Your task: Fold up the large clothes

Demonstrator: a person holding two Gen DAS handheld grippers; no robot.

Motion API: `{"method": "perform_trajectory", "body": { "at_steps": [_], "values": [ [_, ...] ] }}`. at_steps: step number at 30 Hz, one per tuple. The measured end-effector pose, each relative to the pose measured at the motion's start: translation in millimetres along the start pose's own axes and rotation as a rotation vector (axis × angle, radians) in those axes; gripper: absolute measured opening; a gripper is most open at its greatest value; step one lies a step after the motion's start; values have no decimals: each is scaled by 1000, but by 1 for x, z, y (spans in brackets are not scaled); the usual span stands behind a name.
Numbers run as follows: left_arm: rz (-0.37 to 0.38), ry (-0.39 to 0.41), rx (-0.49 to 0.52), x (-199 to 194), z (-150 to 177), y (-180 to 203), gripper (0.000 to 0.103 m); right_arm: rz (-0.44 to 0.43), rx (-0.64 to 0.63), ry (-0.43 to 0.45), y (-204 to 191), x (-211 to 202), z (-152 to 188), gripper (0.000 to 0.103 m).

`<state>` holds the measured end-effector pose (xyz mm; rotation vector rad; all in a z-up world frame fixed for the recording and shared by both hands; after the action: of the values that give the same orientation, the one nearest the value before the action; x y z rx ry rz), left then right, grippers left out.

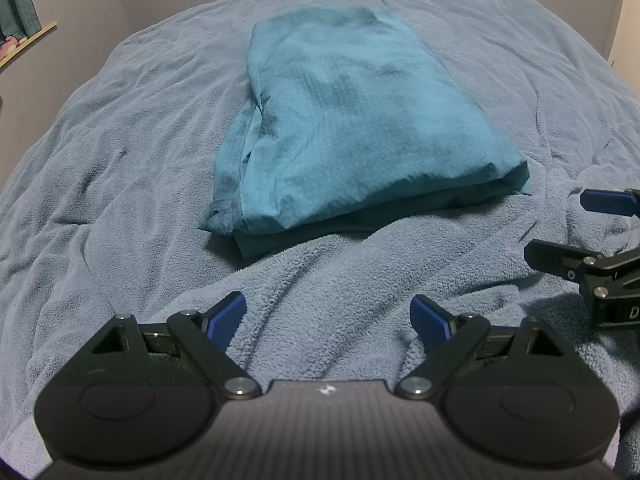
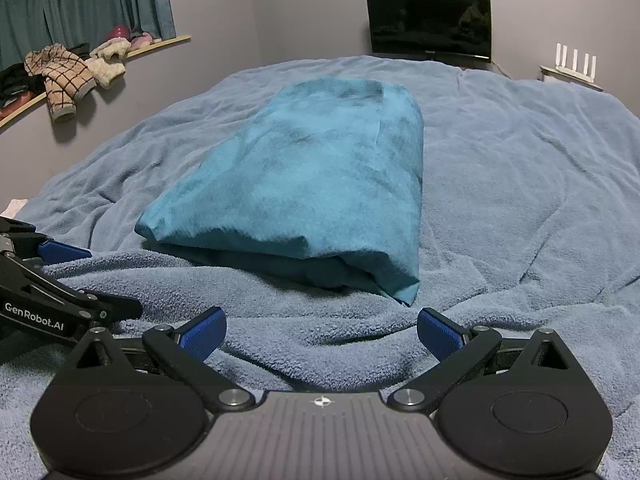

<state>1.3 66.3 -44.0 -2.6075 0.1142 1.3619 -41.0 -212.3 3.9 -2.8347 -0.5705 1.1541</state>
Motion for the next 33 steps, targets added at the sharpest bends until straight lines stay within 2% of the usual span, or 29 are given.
{"method": "perform_trajectory", "body": {
  "at_steps": [33],
  "values": [
    [-1,0,1,0,1,0,89,-2,-10,-9,1,5,2,103]
  ]
}}
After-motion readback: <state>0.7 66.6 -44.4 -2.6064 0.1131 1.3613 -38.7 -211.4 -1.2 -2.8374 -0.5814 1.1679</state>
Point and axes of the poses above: each gripper's, at about its wrist camera, not at the fingertips, and x roughly the way its jaws point, y to its right, z to its underside, the point moved 3 cm from there along x, roughly the way its jaws point, and after that the axes turned 4 degrees about x, right-handed, at the moved point
